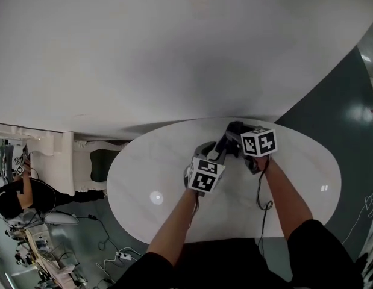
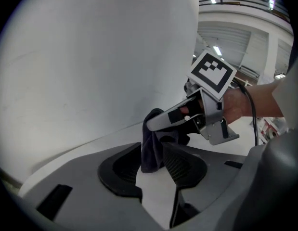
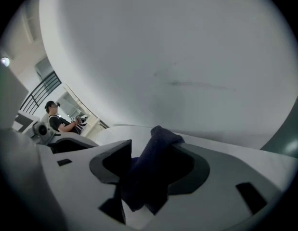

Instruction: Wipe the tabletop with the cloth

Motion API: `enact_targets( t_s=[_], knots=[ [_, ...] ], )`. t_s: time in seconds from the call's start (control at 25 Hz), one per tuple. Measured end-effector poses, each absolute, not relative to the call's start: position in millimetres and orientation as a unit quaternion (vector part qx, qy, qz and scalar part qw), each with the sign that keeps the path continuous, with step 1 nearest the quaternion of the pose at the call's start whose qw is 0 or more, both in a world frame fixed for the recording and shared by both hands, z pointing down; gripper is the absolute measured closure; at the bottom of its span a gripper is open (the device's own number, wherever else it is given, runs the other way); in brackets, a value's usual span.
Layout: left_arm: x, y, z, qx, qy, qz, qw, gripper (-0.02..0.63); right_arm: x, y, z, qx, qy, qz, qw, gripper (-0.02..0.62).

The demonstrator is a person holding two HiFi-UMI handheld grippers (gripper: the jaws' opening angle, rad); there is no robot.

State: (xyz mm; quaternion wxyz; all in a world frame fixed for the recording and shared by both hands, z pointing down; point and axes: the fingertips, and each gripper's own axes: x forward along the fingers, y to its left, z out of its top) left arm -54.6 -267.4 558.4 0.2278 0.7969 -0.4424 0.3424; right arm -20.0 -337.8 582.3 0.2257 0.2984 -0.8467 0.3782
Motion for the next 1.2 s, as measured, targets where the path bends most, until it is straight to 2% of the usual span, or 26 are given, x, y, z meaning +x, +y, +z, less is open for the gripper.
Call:
enact_targets(
  t_s=[0.2, 0.32, 0.56, 0.76, 1.0, 1.2],
  knots=[
    [-29.7, -278.0, 544.2, 0.82, -0.398, 0.346, 0.222, 0.415, 2.3, -320.1, 557.1, 0.251, -0.87, 0.359, 0.229, 0.391],
    [-9.1, -273.0, 545.9, 0.831, -0.352, 0.384, 0.198, 0.391, 14.7, -315.1, 549.7, 0.226, -0.872, 0.358, 0.244, 0.391],
    [7.2, -270.6, 546.8, 0.833, -0.334, 0.396, 0.195, 0.385, 58.5, -289.0, 555.4, 0.116, -0.872, 0.361, 0.309, 0.391],
    [35.3, -285.5, 571.3, 0.834, -0.294, 0.44, 0.156, 0.385, 106.7, -276.1, 555.6, 0.124, -0.867, 0.31, 0.37, 0.391],
    [69.8, -292.9, 610.1, 0.815, -0.217, 0.534, 0.063, 0.385, 122.1, -271.9, 542.3, 0.18, -0.887, 0.259, 0.338, 0.391],
    [73.9, -294.1, 617.8, 0.808, -0.191, 0.556, 0.031, 0.387, 120.3, -270.2, 541.8, 0.262, -0.888, 0.206, 0.316, 0.404]
  ],
)
